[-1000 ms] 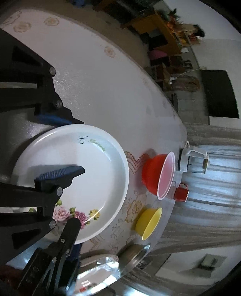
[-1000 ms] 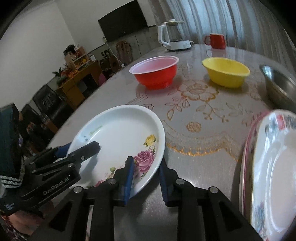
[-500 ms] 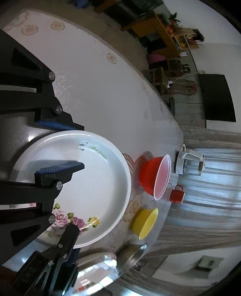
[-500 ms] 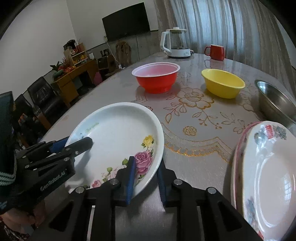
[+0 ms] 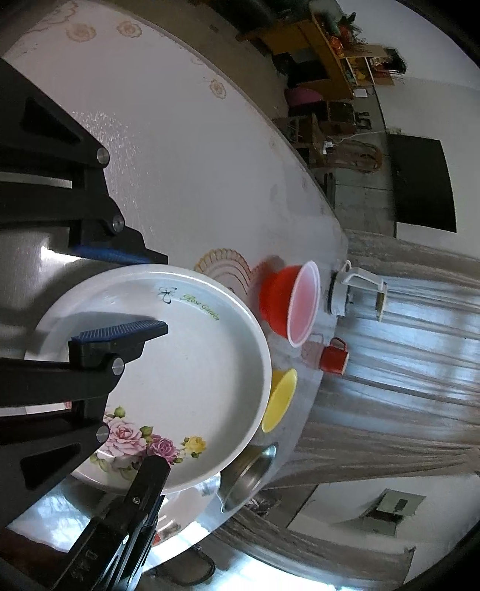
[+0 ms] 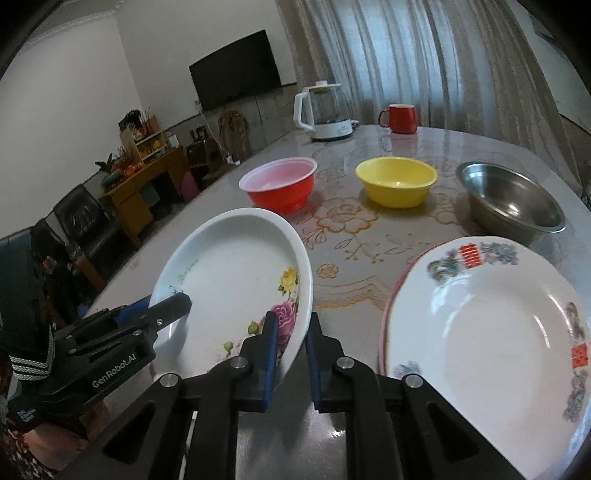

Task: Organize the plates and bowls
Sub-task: 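Lift the rose plate with the right gripper toward the plate stack, then lower the rose plate onto the red-character plate with the right gripper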

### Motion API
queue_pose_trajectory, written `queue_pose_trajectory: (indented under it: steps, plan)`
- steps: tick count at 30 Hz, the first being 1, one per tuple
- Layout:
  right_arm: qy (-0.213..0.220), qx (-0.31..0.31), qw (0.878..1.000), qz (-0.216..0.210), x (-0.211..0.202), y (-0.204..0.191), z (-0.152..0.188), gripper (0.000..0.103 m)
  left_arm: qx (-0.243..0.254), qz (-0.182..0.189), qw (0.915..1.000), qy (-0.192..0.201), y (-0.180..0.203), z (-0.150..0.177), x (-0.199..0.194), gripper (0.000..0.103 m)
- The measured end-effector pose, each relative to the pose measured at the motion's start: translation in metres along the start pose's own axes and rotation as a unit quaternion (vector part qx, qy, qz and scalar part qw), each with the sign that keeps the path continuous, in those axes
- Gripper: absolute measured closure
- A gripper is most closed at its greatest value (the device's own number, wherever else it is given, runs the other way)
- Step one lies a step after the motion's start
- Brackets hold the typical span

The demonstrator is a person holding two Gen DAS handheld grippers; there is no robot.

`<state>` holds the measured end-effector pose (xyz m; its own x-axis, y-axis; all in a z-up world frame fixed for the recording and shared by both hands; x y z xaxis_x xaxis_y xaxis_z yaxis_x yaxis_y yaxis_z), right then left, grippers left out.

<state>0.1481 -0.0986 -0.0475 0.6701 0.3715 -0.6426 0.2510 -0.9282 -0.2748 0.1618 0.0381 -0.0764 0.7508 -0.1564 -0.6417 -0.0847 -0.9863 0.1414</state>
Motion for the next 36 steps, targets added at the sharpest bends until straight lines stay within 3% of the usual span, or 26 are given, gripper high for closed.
queue_pose_trajectory:
  steps: [8,16,26,36]
  plan:
    - [0.023,0.016,1.000,-0.006,-0.031,0.011,-0.005,0.090,0.016,0.015,0.9996,0.019,0.030,-0.010,-0.018,0.074]
    - [0.049,0.045,0.998,0.016,-0.068,0.043,-0.004,0.090,0.050,0.044,0.9974,0.029,0.078,-0.016,-0.025,0.074]
    - [0.065,0.098,0.992,0.049,-0.099,0.093,0.007,0.090,0.097,0.075,0.9922,0.024,0.139,-0.009,-0.022,0.074]
    - [0.071,0.128,0.987,0.067,-0.114,0.123,0.019,0.090,0.123,0.087,0.9886,0.011,0.172,-0.001,-0.013,0.074]
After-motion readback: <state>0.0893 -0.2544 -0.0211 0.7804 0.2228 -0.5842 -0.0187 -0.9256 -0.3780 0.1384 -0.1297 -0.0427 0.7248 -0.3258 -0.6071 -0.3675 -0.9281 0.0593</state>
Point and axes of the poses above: each gripper's, at about its wrist camera, not at the fingertips, and x roughly the way its jaws point, y to its right, z to its underside, the point moved 8 cm from there along x, roughly the way its jaws point, and after that the axes turned 3 degrees about -z, right-handed, at the moved point
